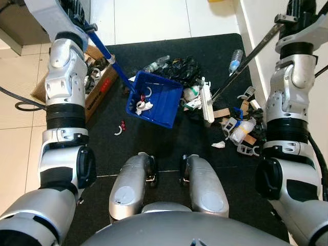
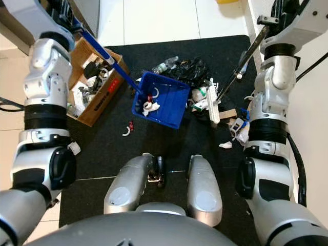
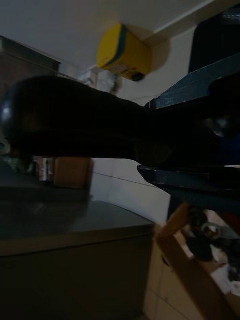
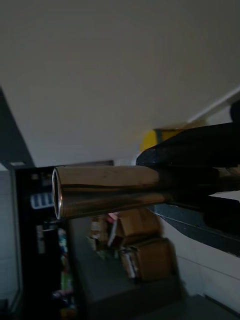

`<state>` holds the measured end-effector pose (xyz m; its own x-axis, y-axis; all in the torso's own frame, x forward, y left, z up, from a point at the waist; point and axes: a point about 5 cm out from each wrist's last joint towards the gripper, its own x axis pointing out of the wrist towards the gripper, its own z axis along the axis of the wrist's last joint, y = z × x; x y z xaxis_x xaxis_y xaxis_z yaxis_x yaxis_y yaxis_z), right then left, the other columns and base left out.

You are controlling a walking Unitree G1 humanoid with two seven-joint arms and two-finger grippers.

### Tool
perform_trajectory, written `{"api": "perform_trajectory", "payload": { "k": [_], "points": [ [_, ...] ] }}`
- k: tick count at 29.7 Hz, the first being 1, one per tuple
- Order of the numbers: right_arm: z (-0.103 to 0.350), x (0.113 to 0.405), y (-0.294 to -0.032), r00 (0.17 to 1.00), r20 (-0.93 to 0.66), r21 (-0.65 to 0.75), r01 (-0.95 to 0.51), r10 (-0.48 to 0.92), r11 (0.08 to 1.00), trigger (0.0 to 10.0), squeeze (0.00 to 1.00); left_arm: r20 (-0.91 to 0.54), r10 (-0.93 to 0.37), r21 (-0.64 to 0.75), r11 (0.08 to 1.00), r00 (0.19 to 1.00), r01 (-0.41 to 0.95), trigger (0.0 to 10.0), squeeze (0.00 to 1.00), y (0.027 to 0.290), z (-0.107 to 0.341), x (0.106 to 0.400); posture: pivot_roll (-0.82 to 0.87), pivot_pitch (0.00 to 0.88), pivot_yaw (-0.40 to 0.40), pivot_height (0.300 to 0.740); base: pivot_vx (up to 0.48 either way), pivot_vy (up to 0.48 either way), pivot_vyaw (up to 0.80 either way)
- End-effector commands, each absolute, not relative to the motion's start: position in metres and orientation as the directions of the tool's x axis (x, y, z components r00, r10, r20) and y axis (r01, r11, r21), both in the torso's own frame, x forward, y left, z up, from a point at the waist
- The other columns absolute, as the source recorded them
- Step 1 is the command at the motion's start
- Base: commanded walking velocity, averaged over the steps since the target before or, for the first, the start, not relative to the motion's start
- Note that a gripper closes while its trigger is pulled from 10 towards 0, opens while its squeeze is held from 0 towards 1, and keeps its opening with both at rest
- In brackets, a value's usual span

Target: Sweep floor

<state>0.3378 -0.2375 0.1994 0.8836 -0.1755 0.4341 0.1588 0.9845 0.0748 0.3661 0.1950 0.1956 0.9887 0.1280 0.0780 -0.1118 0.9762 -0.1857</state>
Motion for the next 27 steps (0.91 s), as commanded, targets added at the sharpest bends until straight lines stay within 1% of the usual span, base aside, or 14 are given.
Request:
{"api": "perform_trajectory", "payload": {
  "k": [1, 8, 17, 27],
  "points": [
    [0.216, 0.337, -0.238, 0.845, 0.508, 0.052, 0.165, -0.169, 0.985, 10.0, 0.00, 0.182, 0.134, -0.181, 0.978, 0.974, -0.101, 10.0, 0.00, 0.196, 0.221, 0.366, 0.08, 0.030, 0.071, 0.740, 0.000, 0.000, 0.00],
    [0.210, 0.339, -0.235, 0.863, 0.479, 0.065, 0.149, -0.162, 0.987, 10.0, 0.00, 0.174, 0.131, -0.158, 0.982, 0.976, -0.104, 10.0, 0.00, 0.194, 0.215, 0.364, 0.08, 0.029, 0.066, 0.740, 0.000, 0.000, 0.00],
    [0.207, 0.340, -0.234, 0.866, 0.474, 0.065, 0.145, -0.158, 0.987, 10.0, 0.00, 0.179, 0.152, -0.152, 0.980, 0.972, -0.126, 10.0, 0.00, 0.198, 0.217, 0.363, 0.09, 0.033, 0.066, 0.740, 0.000, 0.000, 0.00],
    [0.204, 0.339, -0.232, 0.870, 0.468, 0.069, 0.142, -0.158, 0.987, 10.0, 0.00, 0.179, 0.168, -0.152, 0.978, 0.970, -0.141, 10.0, 0.00, 0.202, 0.218, 0.363, 0.09, 0.037, 0.072, 0.740, 0.000, 0.339, 0.00]
  ]
}}
